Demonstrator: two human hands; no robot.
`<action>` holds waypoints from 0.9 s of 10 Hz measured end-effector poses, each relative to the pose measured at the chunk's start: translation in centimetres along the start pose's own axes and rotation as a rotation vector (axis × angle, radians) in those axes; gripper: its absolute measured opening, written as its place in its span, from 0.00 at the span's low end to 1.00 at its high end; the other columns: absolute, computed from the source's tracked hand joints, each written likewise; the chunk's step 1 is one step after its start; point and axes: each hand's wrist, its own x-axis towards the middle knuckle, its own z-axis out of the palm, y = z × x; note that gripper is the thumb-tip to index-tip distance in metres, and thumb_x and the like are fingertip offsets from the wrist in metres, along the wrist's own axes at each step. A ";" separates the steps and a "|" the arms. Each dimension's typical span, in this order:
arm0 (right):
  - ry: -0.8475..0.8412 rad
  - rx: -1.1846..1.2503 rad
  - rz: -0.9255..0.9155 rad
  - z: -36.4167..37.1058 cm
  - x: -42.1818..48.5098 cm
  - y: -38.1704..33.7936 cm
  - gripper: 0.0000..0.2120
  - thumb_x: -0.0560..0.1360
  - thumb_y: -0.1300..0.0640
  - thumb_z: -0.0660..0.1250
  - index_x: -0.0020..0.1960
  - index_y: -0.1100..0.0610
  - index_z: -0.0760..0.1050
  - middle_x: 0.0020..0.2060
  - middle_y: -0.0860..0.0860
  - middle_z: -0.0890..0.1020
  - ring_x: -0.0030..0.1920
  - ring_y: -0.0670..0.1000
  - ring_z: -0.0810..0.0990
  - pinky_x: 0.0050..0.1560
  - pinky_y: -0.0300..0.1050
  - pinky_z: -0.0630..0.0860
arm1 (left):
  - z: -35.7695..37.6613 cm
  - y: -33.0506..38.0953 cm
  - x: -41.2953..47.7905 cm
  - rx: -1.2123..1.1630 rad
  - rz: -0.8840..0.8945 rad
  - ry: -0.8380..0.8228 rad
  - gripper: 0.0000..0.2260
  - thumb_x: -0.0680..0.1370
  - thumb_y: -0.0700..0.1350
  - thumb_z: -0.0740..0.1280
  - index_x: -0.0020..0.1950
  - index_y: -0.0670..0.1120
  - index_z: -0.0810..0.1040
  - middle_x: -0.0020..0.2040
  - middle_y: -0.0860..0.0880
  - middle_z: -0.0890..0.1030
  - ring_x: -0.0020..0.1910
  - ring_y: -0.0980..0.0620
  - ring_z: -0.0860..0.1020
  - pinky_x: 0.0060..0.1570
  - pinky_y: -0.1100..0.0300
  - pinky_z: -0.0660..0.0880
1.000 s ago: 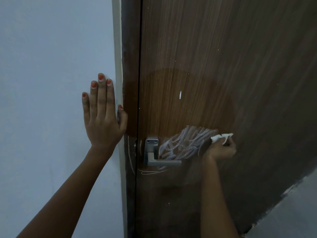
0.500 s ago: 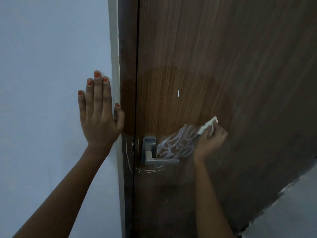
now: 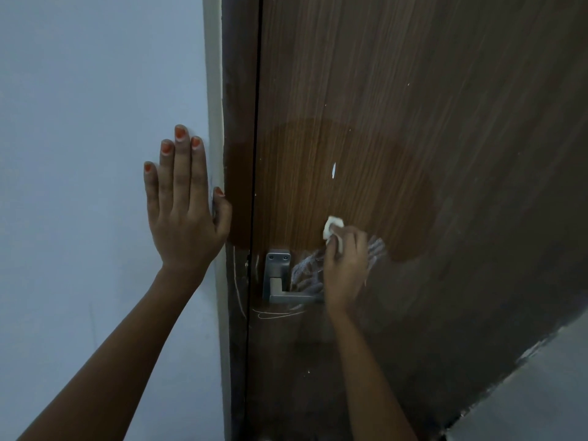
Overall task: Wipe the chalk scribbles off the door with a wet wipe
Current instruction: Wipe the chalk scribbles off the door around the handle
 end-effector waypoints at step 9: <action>0.339 0.169 0.523 -2.0 1.7 6.0 0.08 0.74 0.65 0.64 0.52 0.63 0.78 0.50 0.59 0.79 0.47 0.52 0.79 0.46 0.28 0.69 | 0.4 -0.2 0.0 0.021 0.040 0.014 0.24 0.78 0.42 0.59 0.72 0.36 0.59 0.68 0.34 0.68 0.69 0.40 0.61 0.73 0.54 0.47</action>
